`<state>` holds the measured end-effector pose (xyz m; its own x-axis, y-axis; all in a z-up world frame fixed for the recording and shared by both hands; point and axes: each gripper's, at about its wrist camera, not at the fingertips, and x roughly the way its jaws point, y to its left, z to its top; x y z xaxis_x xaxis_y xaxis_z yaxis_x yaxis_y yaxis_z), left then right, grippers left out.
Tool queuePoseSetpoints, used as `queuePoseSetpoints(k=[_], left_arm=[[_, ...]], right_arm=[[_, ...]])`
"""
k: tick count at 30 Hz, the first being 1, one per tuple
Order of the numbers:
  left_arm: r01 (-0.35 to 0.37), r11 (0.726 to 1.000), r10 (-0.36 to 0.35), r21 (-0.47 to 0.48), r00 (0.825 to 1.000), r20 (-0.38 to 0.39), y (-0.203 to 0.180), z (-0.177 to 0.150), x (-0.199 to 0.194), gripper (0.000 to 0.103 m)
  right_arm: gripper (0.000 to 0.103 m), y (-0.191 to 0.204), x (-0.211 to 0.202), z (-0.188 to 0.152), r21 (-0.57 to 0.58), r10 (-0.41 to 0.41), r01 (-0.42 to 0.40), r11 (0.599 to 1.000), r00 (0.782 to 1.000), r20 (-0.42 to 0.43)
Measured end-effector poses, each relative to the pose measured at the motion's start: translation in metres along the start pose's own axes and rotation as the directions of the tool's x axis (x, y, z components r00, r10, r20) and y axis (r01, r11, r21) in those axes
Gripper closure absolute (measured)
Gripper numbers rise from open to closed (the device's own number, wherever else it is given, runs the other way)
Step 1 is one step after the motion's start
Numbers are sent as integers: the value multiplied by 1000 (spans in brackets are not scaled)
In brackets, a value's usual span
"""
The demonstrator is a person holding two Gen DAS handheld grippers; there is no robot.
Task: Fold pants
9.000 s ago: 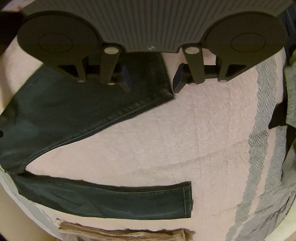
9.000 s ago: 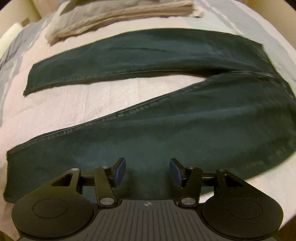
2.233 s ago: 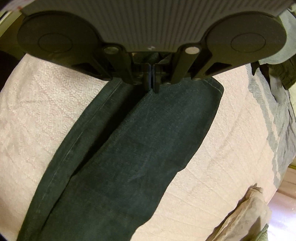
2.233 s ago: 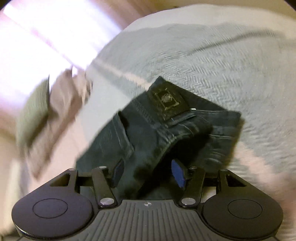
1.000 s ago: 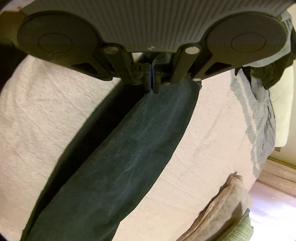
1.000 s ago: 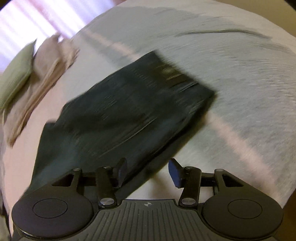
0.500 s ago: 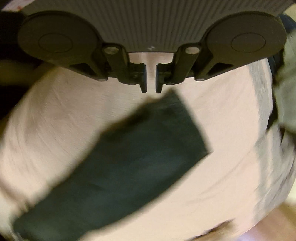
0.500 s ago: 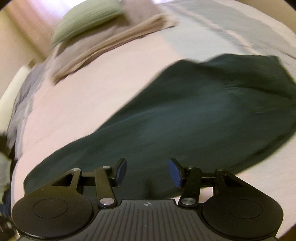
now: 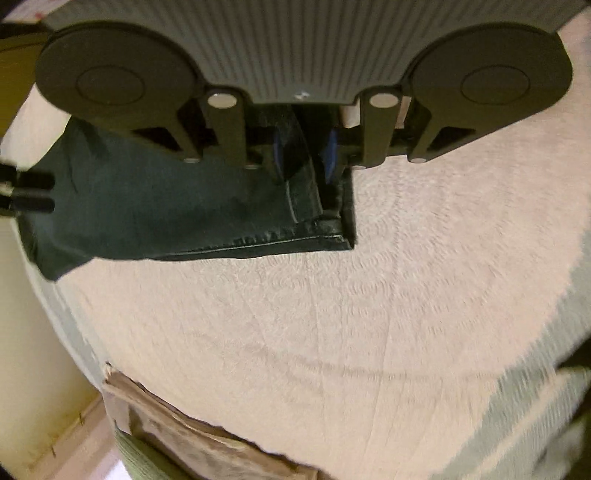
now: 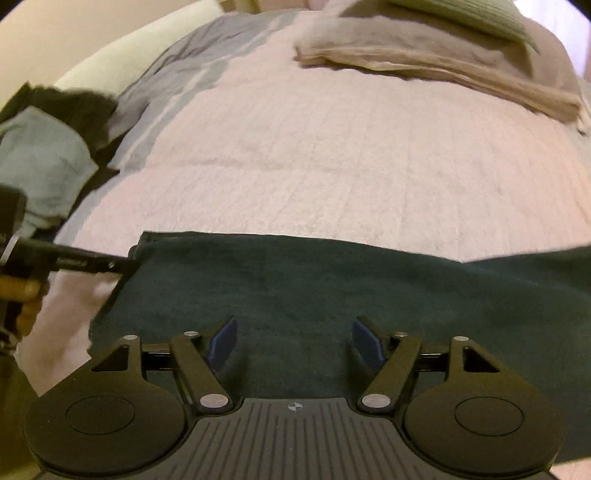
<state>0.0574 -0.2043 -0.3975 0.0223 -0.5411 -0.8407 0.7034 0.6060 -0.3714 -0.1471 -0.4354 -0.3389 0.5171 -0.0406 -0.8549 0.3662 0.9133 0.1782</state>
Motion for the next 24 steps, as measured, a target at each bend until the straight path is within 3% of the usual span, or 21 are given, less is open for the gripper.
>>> queuePoseSetpoints(k=[3, 8, 12, 14, 17, 19, 21, 23, 24], left_arm=[[24, 1000, -24, 1, 1000, 15, -1, 3, -2, 103], [-47, 993, 34, 105, 991, 126, -16, 35, -32, 103], [-119, 983, 116, 137, 993, 26, -9, 49, -7, 103], [-149, 981, 149, 127, 989, 14, -2, 45, -8, 102], [-151, 981, 145, 123, 988, 56, 2, 28, -38, 98], [-132, 982, 127, 137, 991, 44, -3, 12, -58, 97], [-105, 974, 98, 201, 994, 45, -18, -8, -76, 87], [-105, 939, 91, 328, 994, 59, -38, -32, -90, 72], [-115, 902, 93, 417, 993, 72, -51, -46, -93, 70]], right_arm=[[36, -1, 6, -1, 6, -16, 16, 1000, 1000, -20], [36, -9, 2, 1, 48, -31, 32, 998, 999, -26], [36, -11, 4, 2, 56, -36, 38, 998, 999, -35], [36, -11, 1, 3, 68, -36, 37, 997, 999, -24], [35, -10, -4, 1, 66, -36, 37, 997, 999, -15], [35, -11, -7, -1, 67, -32, 33, 997, 999, -18], [35, -10, -7, -3, 73, -26, 28, 997, 999, -24], [35, -10, -7, -4, 86, -19, 21, 996, 999, -28], [35, -10, -6, -6, 96, -13, 16, 995, 999, -30]])
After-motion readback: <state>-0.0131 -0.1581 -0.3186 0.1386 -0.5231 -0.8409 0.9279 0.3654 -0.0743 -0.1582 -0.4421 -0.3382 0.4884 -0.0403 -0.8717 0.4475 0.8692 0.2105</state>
